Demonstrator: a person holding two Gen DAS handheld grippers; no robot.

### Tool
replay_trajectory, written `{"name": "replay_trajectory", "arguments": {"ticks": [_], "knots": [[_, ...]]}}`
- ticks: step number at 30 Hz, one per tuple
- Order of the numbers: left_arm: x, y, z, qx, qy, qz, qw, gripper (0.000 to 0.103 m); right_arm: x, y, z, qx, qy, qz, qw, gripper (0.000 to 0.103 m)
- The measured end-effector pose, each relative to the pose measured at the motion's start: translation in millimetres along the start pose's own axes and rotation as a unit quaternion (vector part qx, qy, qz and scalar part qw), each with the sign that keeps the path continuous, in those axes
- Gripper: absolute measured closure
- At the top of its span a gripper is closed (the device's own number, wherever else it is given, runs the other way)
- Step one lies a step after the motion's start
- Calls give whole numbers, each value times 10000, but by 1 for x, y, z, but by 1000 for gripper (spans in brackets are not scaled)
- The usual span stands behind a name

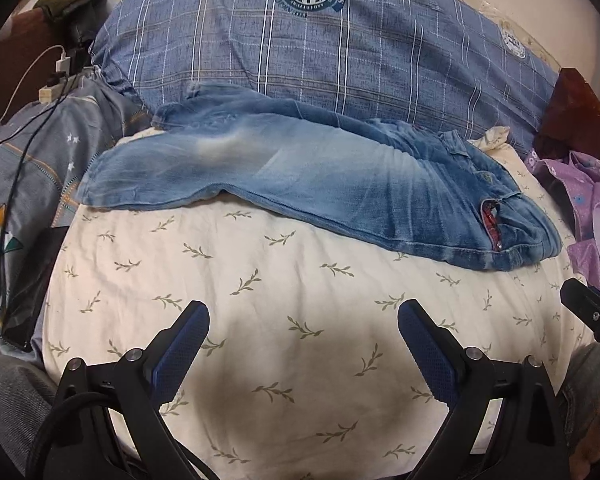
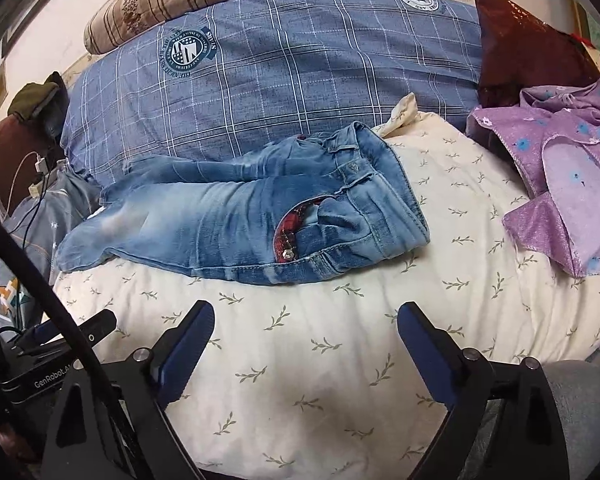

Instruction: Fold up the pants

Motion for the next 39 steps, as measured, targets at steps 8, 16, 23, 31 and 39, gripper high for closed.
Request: {"name": "replay_trajectory", "arguments": {"ticks": [8,16,23,31,39], "knots": [[10,11,1,192,53,100,9998,7,6,0,-12,-73,-267,166,9995,19],[7,4,1,141,41,195,9997,7,11,-7,-17,-4,-261,260,9993,21],[2,-3,2,253,177,326,9990,7,15,-17,-18,-73,-335,425,9985,24],[-28,-29,9,631,675,862,9920,13,11,-34,-28,-362,-603,721,9949,25],[-79,-111,14,949,1414,1809,9686,15,-20,-88,-72,-708,-1450,1290,9784,26]]}}
Point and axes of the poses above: each gripper's, at about its wrist camera, not at the fingertips, and y roughly against the way its jaws point, z to its left, x to its underside, the point moved 7 cm from there along -y, roughly the way its jaws point, and after that the axes turned 13 degrees about y, right-handed, at the moved point
